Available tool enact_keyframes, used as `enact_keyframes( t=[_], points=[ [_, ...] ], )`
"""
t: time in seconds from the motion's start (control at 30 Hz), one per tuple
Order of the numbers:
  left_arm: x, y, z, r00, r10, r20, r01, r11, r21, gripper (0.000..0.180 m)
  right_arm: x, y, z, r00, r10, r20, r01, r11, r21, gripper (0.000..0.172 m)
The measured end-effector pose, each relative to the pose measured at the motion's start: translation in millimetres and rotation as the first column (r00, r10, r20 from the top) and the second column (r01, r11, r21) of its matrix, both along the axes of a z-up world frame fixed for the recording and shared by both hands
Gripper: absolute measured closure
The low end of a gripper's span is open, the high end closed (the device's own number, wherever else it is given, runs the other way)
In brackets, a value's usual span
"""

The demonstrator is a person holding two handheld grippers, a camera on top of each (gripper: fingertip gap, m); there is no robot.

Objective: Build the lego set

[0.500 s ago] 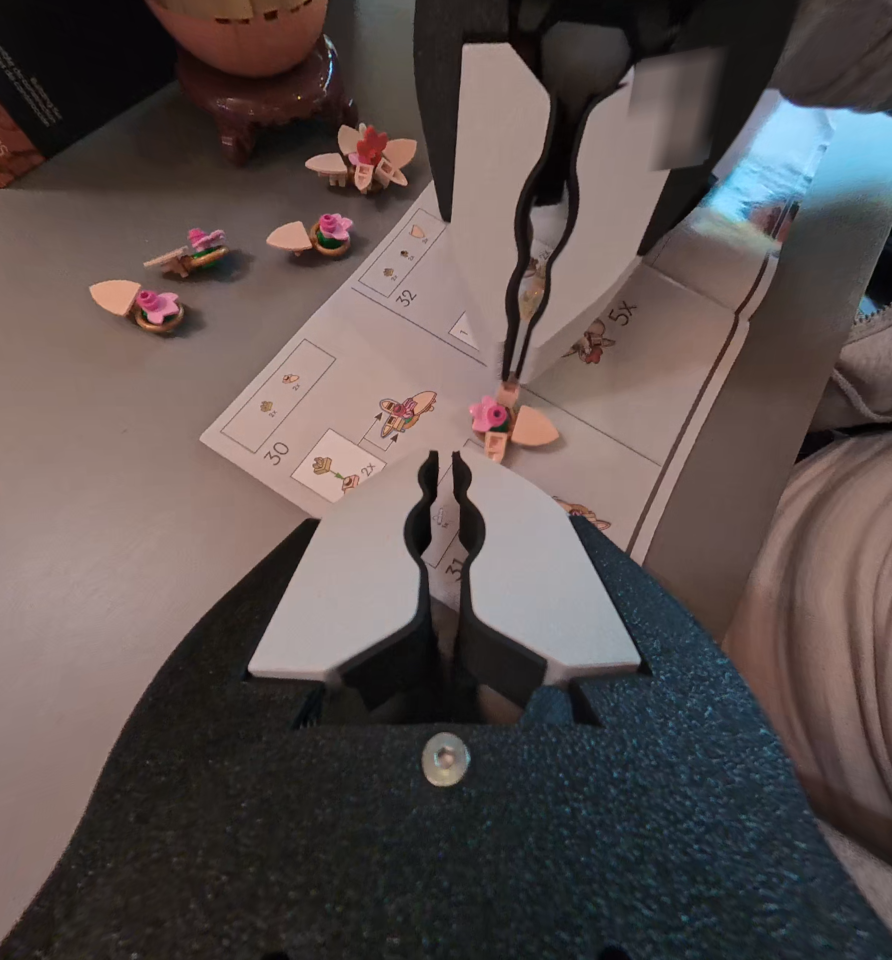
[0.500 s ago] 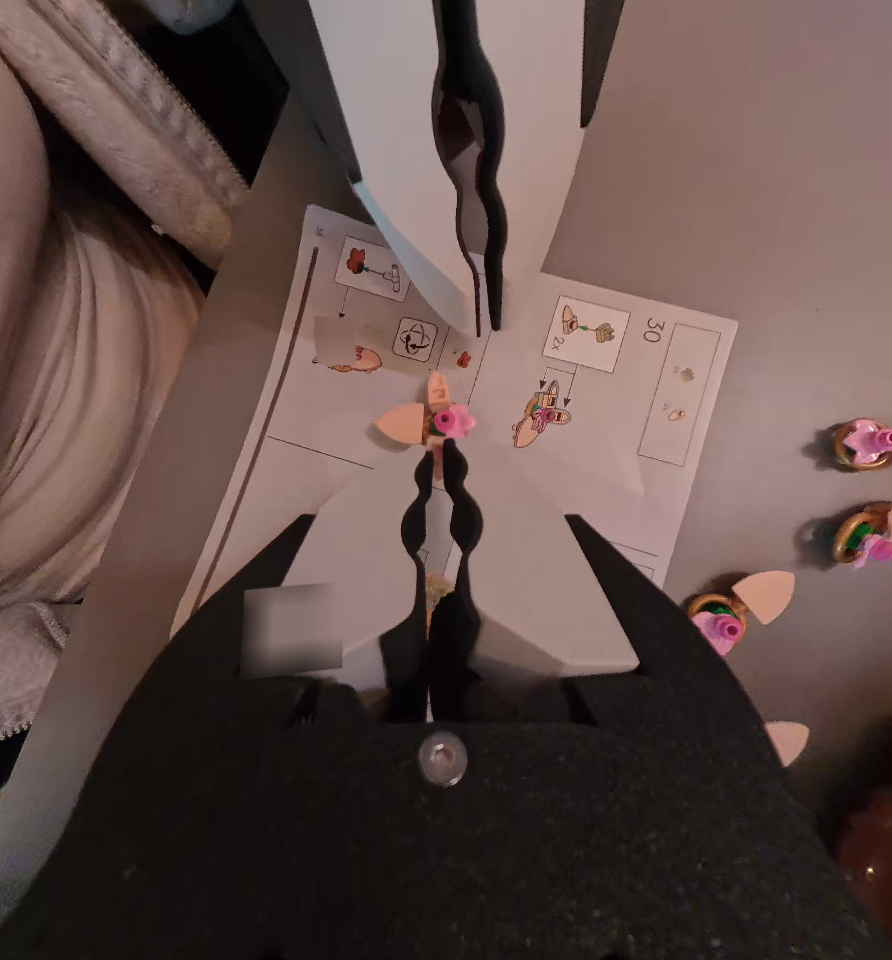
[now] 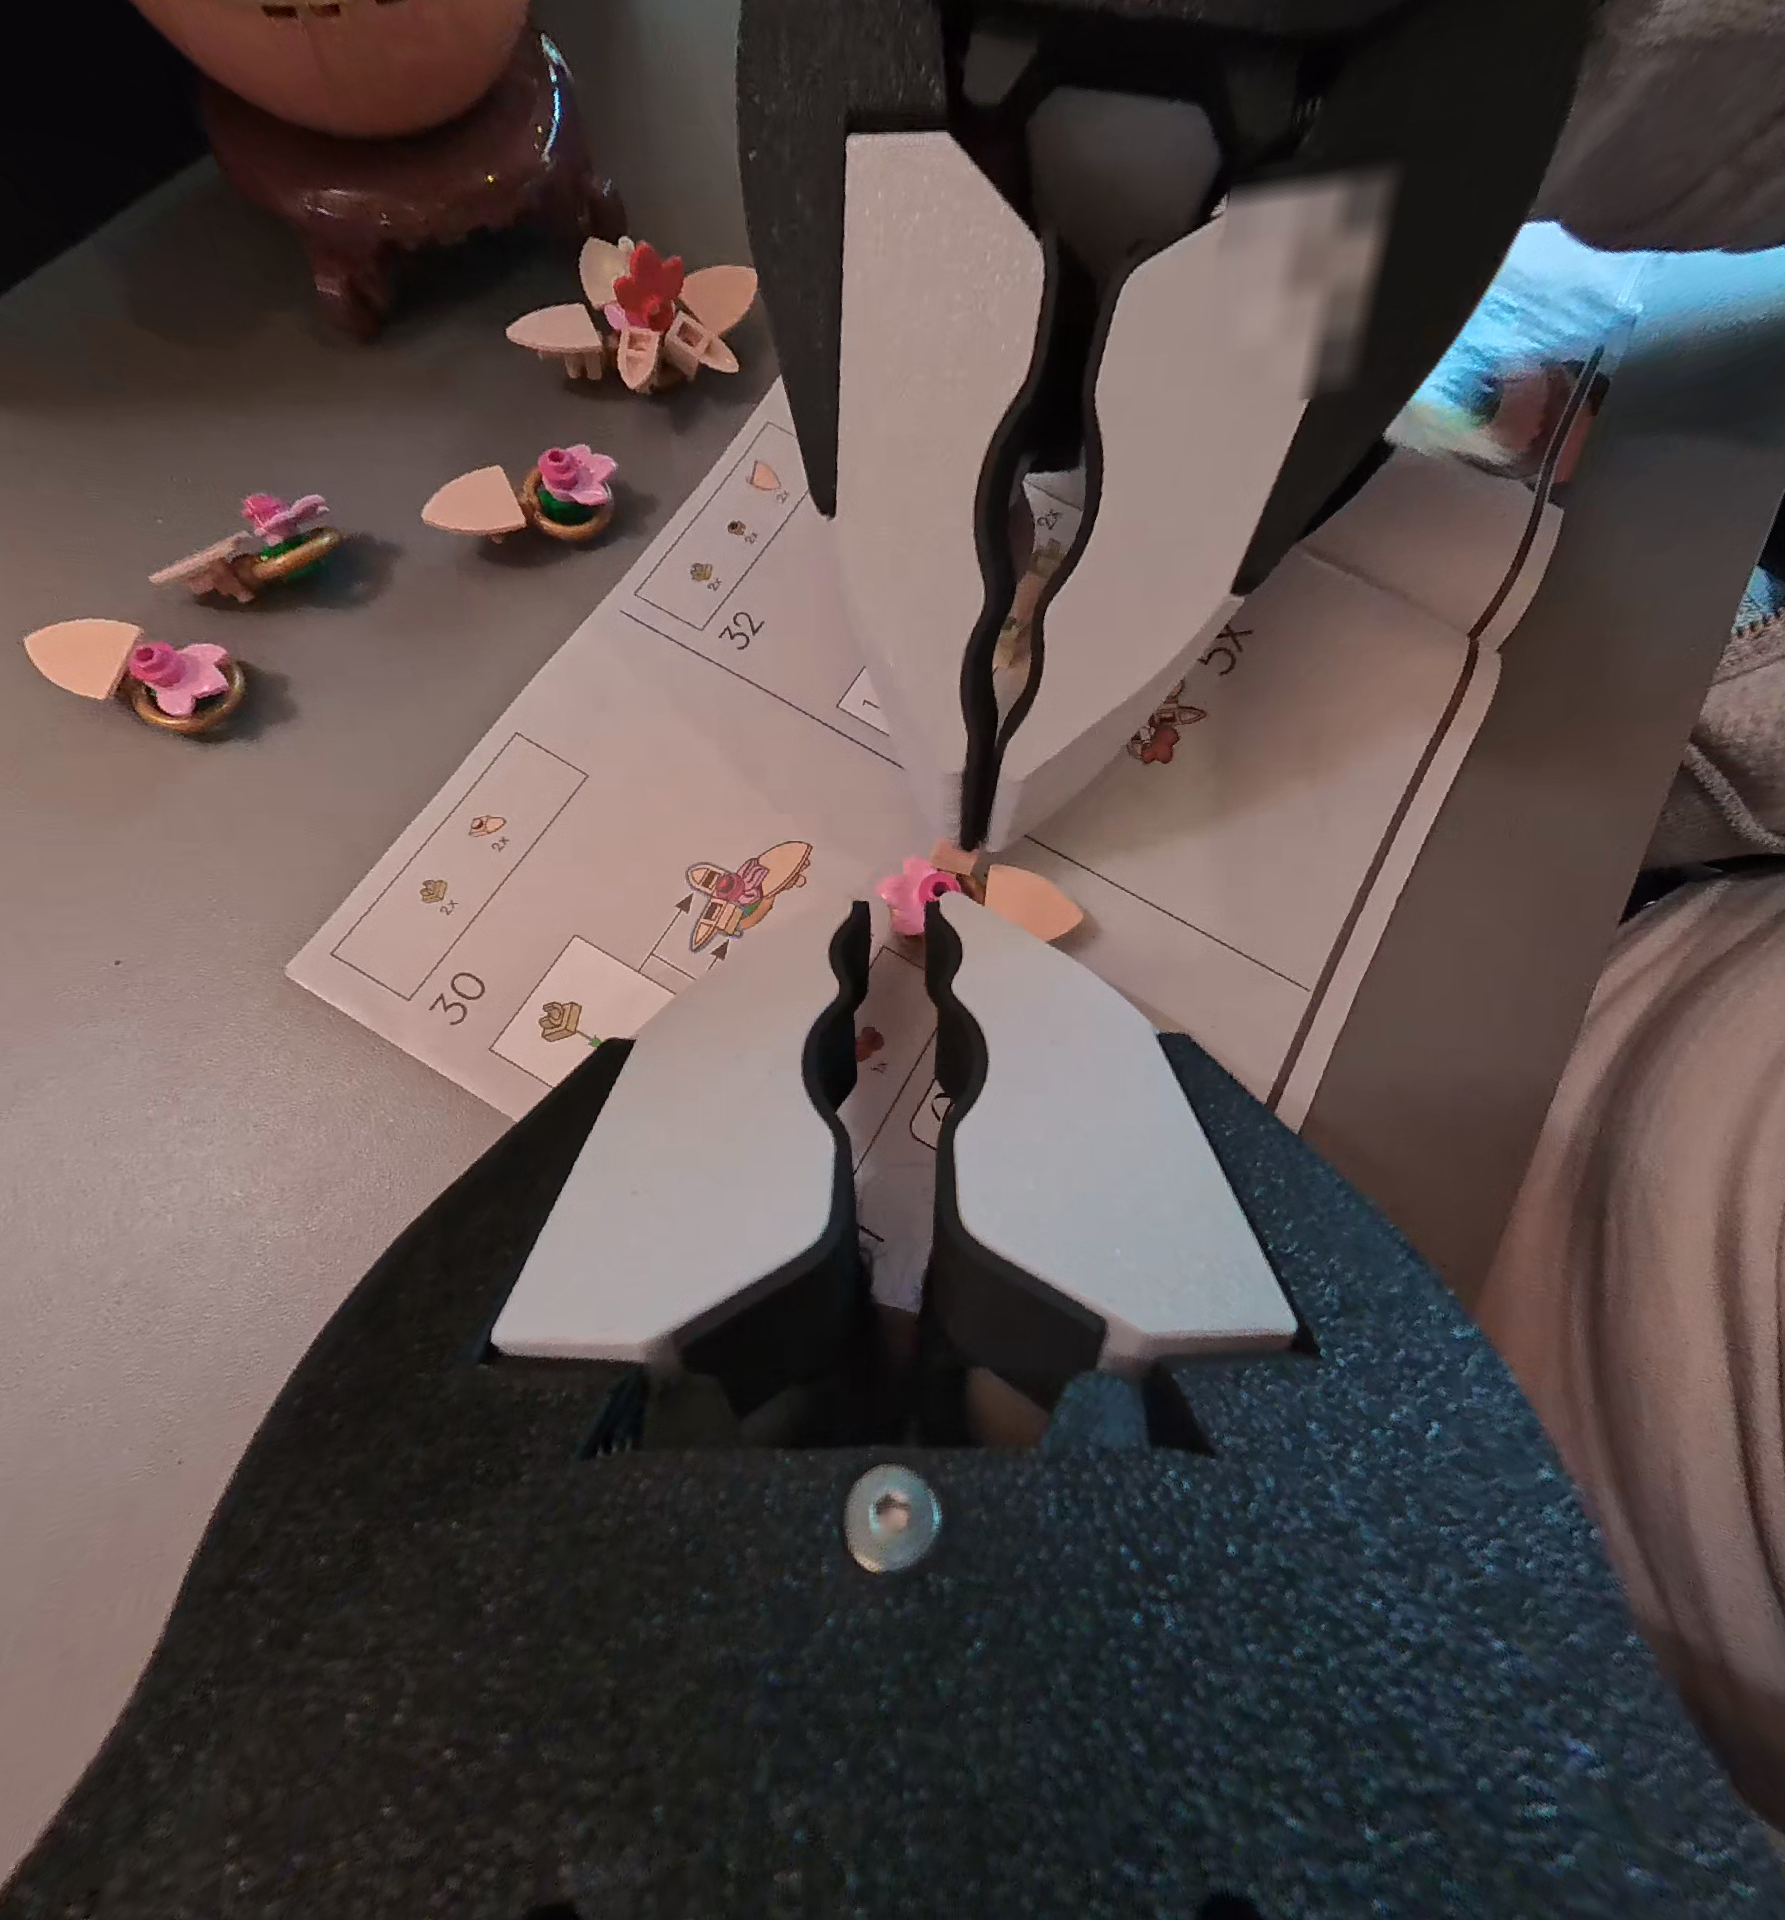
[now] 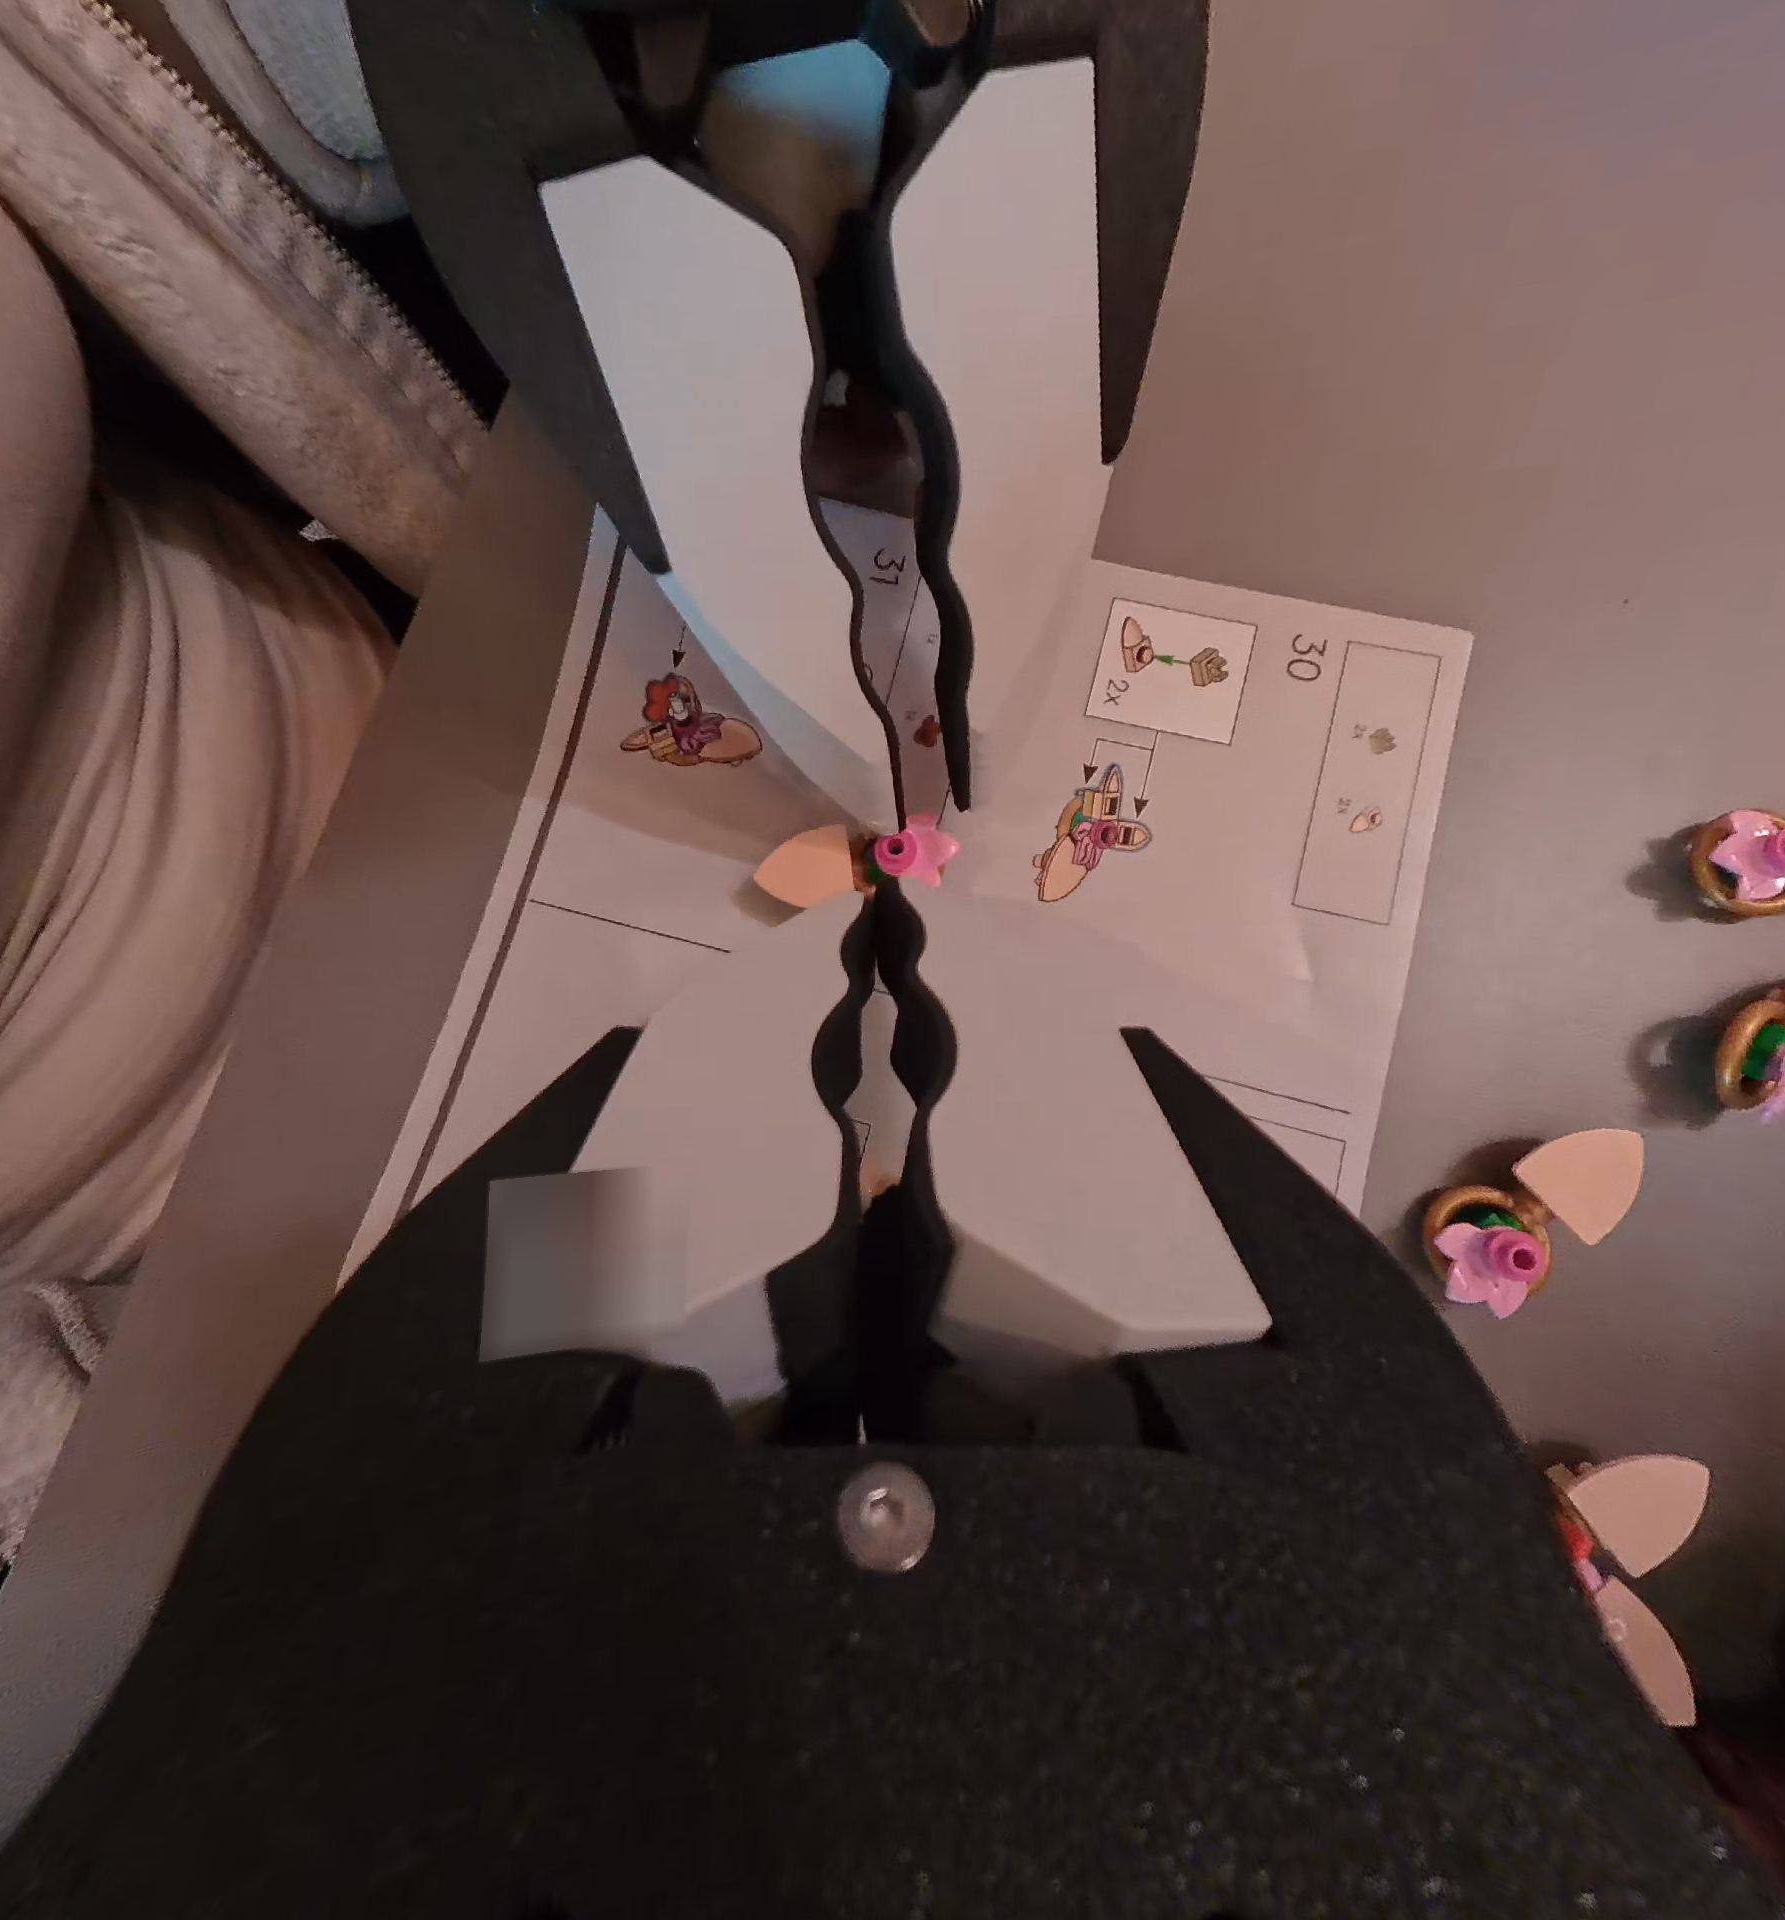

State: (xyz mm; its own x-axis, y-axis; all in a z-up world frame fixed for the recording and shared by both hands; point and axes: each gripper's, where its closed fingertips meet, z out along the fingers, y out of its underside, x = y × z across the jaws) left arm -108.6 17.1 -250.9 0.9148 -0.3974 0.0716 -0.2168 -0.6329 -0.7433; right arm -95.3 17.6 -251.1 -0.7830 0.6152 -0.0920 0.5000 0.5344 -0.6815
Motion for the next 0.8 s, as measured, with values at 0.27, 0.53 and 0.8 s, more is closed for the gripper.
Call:
enact_keyframes(
  t=[0.27,0.53,0.8],
  points=[
    [1.1,-0.5,0.1,1.0,-0.01,-0.004,0.01,1.0,-0.003,0.173,-3.5,0.6,1.4,1.0,-0.008,-0.002,0.008,1.0,-0.009,0.172],
    [2.5,-1.0,-0.1,1.0,-0.025,0.008,0.025,1.0,-0.008,0.175,-5.2,-2.1,1.8,1.0,-0.009,0.005,0.009,1.0,-0.004,0.172],
    [2.6,-1.2,-0.1,0.999,-0.029,0.015,0.029,1.0,-0.005,0.175,-6.0,-4.7,1.8,1.0,-0.003,0.008,0.003,1.0,-0.015,0.172]
  ],
)
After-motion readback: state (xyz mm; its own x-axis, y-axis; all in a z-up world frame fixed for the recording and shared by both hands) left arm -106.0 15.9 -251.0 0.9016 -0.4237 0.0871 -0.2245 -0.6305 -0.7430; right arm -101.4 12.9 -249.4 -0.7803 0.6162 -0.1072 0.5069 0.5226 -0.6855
